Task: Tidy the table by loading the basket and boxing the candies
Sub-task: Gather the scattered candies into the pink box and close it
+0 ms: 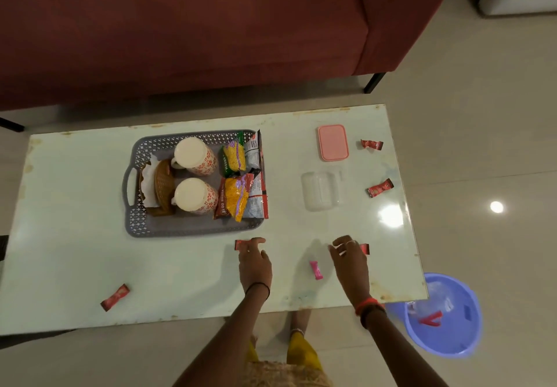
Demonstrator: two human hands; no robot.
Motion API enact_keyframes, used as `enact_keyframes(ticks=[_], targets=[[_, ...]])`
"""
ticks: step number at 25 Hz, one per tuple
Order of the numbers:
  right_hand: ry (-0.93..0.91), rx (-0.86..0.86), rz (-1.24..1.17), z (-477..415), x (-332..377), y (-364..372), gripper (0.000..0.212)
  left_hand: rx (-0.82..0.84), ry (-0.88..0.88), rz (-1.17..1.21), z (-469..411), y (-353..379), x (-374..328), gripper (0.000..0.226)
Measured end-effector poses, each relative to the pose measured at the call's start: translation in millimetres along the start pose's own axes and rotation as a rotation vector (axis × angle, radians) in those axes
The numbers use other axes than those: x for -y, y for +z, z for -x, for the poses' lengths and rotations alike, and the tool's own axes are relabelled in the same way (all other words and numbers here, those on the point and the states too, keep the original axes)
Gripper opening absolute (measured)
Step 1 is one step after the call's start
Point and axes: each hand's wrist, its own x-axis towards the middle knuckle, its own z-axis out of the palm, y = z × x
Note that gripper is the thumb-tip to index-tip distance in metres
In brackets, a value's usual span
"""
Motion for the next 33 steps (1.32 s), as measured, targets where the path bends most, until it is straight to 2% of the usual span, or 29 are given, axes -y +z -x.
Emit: enact_keyframes(ticks=[4, 6, 8, 11, 14, 17, 19, 23, 26, 30, 33], targets=[[-0.041, 0.222, 0.333, 25, -29, 22, 0.048, 0.031, 0.011, -0.271, -19, -7, 20, 0.036], [-0.088, 0.246, 0.382, 28, -35, 30, 0.048, 0.06, 0.059, -0.347, -31, -8, 28, 0.031], [-0.134, 0.218, 0.373, 26, -38, 36, 0.035, 0.076, 0.111, -0.348, -42, -8, 33, 0.023], [-0.13, 0.201, 0.36, 19, -39, 38, 0.02, 0.103, 0.138, -0.255, -45, -8, 37, 0.019], [-0.094, 0.211, 0.287, 16, -35, 38, 0.029, 0.125, 0.209, -0.109, -27, -7, 24, 0.018], [-0.144, 0.248, 0.347, 18, -34, 42, 0.044, 0.185, 0.405, 0.024, -4, 2, -14, 0.015], [-0.194, 0.248, 0.42, 20, -36, 47, 0.042, 0.211, 0.478, 0.141, 1, 9, -48, 0.011], [-0.19, 0.247, 0.415, 18, -33, 50, 0.029, 0.18, 0.484, 0.244, -21, 18, -108, 0.012], [-0.132, 0.169, 0.285, 12, -28, 40, 0.03, 0.176, 0.452, 0.175, -46, 31, -129, 0.014], [-0.078, -0.042, 0.088, -9, -18, 2, 0.028, 0.234, 0.466, 0.118, -63, 43, -133, 0.03], [-0.048, -0.151, -0.05, -32, -3, -31, 0.029, 0.125, 0.481, 0.167, -57, 41, -122, 0.025]])
